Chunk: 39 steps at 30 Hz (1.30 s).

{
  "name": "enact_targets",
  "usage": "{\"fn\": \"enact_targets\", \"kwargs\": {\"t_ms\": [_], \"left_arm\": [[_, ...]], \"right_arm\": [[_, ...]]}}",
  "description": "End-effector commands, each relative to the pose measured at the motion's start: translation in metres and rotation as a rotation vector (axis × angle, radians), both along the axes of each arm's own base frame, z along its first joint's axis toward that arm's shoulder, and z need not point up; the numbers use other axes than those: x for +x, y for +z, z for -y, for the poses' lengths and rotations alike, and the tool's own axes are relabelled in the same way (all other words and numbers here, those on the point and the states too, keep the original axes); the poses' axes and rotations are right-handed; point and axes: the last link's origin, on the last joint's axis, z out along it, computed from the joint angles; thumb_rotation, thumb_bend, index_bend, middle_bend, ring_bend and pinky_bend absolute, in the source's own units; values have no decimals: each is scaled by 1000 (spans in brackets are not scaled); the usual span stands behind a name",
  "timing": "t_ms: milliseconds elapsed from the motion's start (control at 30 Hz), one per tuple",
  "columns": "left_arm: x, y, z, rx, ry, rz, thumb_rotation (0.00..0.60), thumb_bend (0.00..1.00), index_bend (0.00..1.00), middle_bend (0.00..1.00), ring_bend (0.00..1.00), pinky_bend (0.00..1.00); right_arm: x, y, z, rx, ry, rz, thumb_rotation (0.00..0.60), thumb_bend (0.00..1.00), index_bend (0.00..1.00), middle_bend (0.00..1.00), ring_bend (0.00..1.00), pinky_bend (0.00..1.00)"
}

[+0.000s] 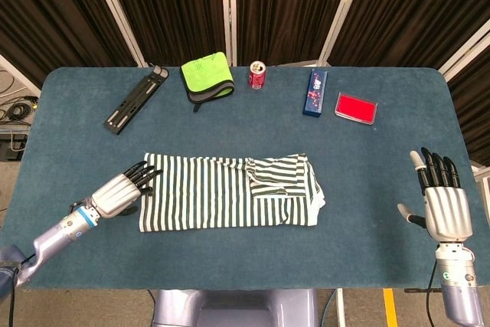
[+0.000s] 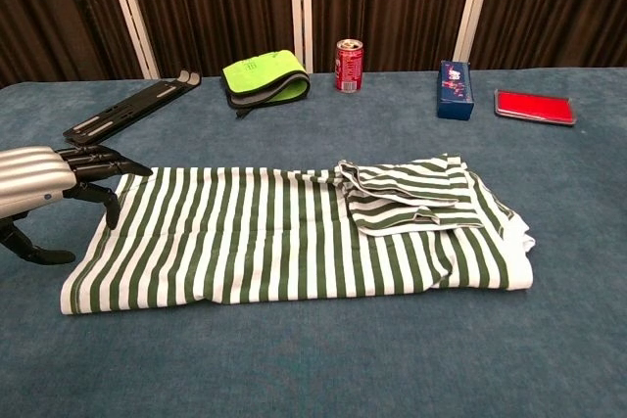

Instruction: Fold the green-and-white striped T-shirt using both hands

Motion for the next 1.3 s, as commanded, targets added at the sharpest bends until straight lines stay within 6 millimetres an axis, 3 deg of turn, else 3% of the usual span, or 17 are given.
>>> {"fn": "enact_targets", "kwargs": {"t_ms": [33,667,1067,1300], "left_arm": [[1,-7,-3,-7,1,-2,600,261,414,0,0,0],[7,-23,-12,-14,-16,-29,600,278,430,0,0,0],[9,-27,-11,-20,-17,-24,600,470,472,0,0,0],[12,-28,-12,-23,-24,-17,600,521,494,0,0,0]], "right_arm": [[-1,0,0,-1,-3,1,600,0,0,0,0,0],[-2,1,1,-10,-14,8,600,0,0,0,0,0],[-1,3,0,-9,-8,17,600,0,0,0,0,0],[0,3,0,-10,-2,22,600,0,0,0,0,0]]}}
